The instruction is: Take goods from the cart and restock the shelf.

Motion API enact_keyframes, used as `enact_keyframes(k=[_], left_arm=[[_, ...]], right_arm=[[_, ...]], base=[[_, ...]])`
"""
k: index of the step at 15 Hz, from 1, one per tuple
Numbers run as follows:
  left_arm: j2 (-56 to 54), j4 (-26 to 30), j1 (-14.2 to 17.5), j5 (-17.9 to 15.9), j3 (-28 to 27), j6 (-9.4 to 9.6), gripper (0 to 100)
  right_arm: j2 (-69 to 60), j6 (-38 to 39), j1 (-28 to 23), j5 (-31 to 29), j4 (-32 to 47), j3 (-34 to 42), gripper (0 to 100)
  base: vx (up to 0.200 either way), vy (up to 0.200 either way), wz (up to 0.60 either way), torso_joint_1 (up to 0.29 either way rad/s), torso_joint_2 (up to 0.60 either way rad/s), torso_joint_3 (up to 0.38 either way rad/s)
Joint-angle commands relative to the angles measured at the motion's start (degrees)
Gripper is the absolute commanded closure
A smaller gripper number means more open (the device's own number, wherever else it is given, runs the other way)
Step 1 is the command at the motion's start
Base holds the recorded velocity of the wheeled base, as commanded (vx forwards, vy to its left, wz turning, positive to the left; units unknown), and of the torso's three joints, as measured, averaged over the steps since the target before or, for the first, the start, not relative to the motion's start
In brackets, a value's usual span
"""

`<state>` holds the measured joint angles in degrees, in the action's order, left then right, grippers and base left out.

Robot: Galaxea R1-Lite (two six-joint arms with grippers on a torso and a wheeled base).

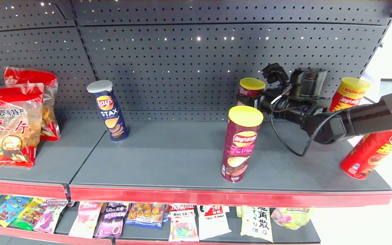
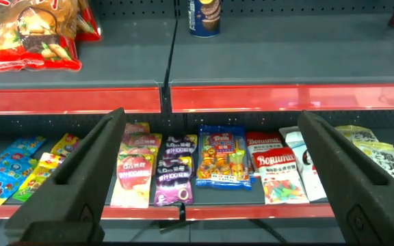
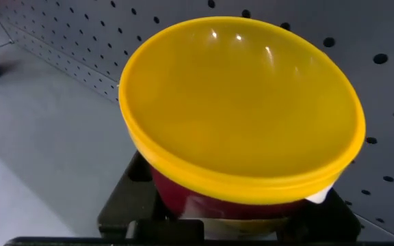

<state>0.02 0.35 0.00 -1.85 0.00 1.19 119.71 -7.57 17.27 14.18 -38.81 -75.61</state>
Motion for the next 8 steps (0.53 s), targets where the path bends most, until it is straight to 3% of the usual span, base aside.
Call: enact_keyframes(k=[1, 8], left_arm=[[0.0, 0.0, 0.0, 0.0, 0.0, 0.04, 0], [0.0, 0.0, 0.0, 0.0, 0.0, 0.04, 0]], right_arm=[[0.1, 0.0, 0.0, 2.3, 0.4, -0.4, 100], [0.8, -0.3, 1.0, -0.2, 0.8, -1.0, 100]], base=[[0.0, 0.0, 0.0, 0.0, 0.0, 0.0], [0.0, 0.0, 0.0, 0.0, 0.0, 0.0]])
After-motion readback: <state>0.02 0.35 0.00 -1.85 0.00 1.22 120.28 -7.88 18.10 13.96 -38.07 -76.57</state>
